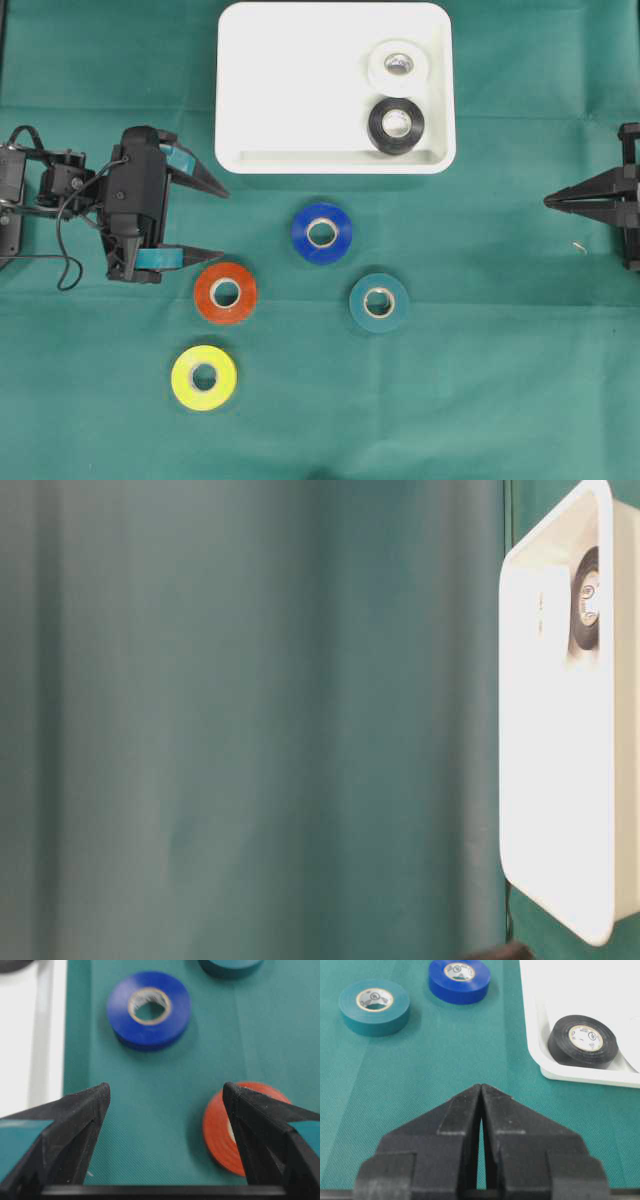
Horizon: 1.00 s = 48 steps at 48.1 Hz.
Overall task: Put the tape into the white case with the left arm.
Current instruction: 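Lower the left gripper onto the red tape roll and grip its hole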
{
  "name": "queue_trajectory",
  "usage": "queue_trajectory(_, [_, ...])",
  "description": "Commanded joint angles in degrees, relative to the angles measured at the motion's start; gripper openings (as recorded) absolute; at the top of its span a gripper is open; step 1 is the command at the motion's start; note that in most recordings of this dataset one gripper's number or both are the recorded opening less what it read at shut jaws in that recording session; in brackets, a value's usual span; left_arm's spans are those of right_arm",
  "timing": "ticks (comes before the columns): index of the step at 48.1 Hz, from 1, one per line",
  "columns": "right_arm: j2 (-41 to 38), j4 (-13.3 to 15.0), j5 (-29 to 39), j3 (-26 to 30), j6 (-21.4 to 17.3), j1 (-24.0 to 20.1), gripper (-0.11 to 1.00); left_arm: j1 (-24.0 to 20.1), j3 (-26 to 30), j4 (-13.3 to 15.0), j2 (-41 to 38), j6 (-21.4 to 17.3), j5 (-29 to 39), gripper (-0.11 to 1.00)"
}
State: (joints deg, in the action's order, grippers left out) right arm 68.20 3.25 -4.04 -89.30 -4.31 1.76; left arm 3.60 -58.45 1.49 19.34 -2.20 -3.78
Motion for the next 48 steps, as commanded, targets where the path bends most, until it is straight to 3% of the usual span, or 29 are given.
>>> queue_trajectory(1, [-0.44, 0.0, -0.53, 0.62, -0.09, 0.0, -0.09, 1.23, -0.26, 0.09, 0.26, 1.23, -0.18, 0.93])
queue_trajectory(18, [-0.35, 0.0, -0.53, 0.62, -0.09, 0.0, -0.09, 4.57, -0.26, 0.18, -1.14, 2.99, -0.18, 0.93])
queue_trajectory(48, [-0.44, 0.0, -0.53, 0.62, -0.09, 0.0, -0.09, 5.89, 6.42, 0.0, -17.4, 2.46, 0.97, 0.93])
